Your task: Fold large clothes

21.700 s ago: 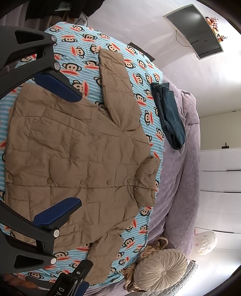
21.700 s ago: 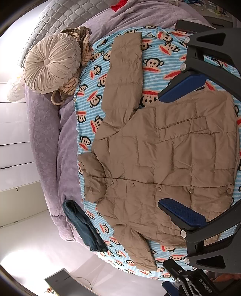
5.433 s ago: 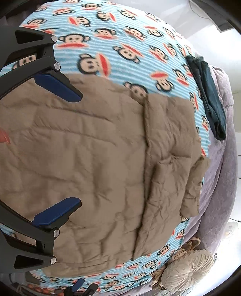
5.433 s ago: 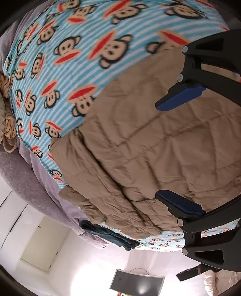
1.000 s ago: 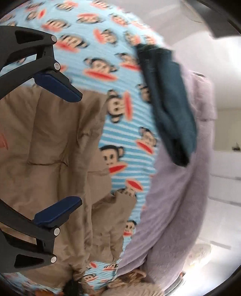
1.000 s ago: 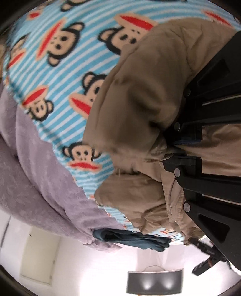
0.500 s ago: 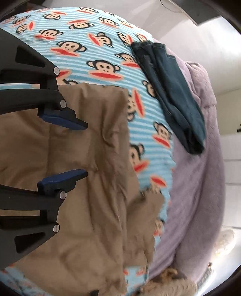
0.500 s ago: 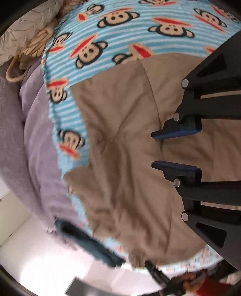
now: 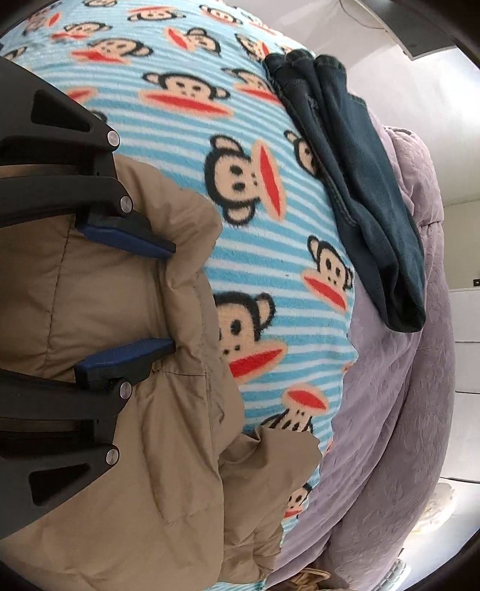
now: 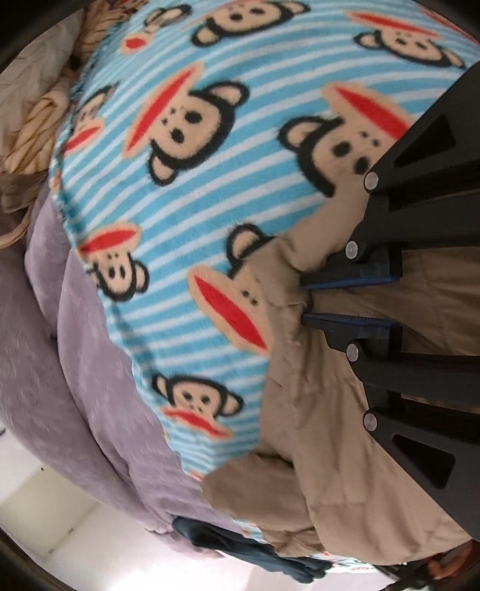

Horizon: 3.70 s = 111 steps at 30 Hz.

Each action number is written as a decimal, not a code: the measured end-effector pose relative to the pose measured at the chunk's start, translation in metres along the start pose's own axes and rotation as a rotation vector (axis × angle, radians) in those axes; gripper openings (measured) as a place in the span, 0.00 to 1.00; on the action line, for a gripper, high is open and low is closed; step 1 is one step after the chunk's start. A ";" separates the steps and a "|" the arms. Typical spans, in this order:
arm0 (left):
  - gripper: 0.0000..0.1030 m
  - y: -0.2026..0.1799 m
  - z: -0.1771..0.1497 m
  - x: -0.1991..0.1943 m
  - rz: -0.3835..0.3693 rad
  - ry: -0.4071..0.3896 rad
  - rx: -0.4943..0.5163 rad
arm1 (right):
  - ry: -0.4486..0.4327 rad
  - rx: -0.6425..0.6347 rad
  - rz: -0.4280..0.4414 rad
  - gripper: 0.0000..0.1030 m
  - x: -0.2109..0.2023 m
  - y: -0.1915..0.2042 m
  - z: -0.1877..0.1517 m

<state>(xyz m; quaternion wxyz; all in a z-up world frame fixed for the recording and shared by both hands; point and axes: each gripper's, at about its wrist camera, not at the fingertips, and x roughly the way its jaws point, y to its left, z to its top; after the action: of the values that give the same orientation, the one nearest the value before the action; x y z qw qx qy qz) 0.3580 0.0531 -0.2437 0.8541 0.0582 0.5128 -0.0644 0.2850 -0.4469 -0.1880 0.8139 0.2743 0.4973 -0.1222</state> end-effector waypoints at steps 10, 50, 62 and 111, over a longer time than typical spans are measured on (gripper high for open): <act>0.47 0.026 0.006 -0.036 0.071 -0.071 -0.086 | -0.029 0.008 0.007 0.12 0.006 -0.004 0.001; 0.99 0.034 -0.152 -0.149 -0.074 0.125 -0.220 | 0.121 0.235 0.266 1.00 -0.131 -0.018 -0.170; 0.99 0.039 -0.179 -0.136 -0.159 0.172 -0.323 | 0.178 0.374 0.371 1.00 -0.106 -0.019 -0.209; 0.20 0.053 -0.161 -0.156 -0.427 -0.022 -0.399 | 0.208 0.562 0.705 0.25 -0.069 -0.020 -0.225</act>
<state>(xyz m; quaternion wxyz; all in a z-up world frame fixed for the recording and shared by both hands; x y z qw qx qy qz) 0.1548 0.1401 -0.1789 0.8212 -0.2210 0.5067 -0.1413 0.0758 -0.3404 -0.2136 0.6455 0.6476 0.4004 0.0602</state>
